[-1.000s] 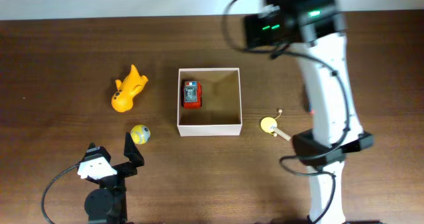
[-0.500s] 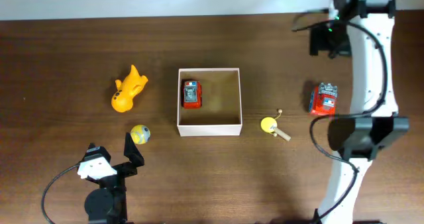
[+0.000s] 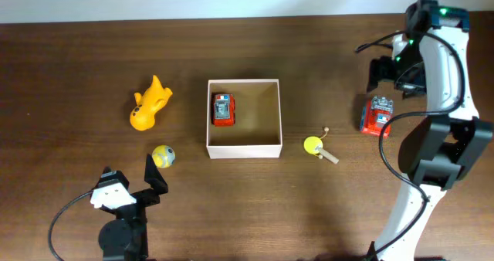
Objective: Pack container
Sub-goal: 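Lower the right gripper onto the front red toy truck and grasp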
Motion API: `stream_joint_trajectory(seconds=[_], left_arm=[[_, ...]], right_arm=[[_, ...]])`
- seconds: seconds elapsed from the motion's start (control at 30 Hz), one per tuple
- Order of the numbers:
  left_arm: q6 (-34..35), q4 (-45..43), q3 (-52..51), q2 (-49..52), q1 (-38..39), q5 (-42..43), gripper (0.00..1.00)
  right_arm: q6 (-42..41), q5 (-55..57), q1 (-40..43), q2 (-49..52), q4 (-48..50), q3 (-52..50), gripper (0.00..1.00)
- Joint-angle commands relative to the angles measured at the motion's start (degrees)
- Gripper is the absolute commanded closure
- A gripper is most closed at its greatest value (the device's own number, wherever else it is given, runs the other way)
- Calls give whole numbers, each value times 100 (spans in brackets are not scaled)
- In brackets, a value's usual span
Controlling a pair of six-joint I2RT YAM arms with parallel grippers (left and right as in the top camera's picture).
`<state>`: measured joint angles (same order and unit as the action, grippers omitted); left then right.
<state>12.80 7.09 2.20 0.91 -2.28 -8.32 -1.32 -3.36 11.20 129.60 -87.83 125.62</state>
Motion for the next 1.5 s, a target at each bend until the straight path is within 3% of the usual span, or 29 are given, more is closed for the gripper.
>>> stream_joint_trajectory(seconds=[0.0, 0.23, 1.27, 1.47], left_arm=[[-114, -15, -35, -28, -24, 42, 1], [-114, -15, -35, -28, -24, 42, 1], [-114, -15, -35, -28, -24, 42, 1], [-114, -15, -35, -28, -24, 42, 1]], right_arm=[[111, -317, -28, 39, 195, -514, 10], [61, -396, -17, 39, 822, -1639, 10], [114, -323, 46, 42, 1425, -2201, 12], [111, -243, 46, 42, 1436, -2212, 19]])
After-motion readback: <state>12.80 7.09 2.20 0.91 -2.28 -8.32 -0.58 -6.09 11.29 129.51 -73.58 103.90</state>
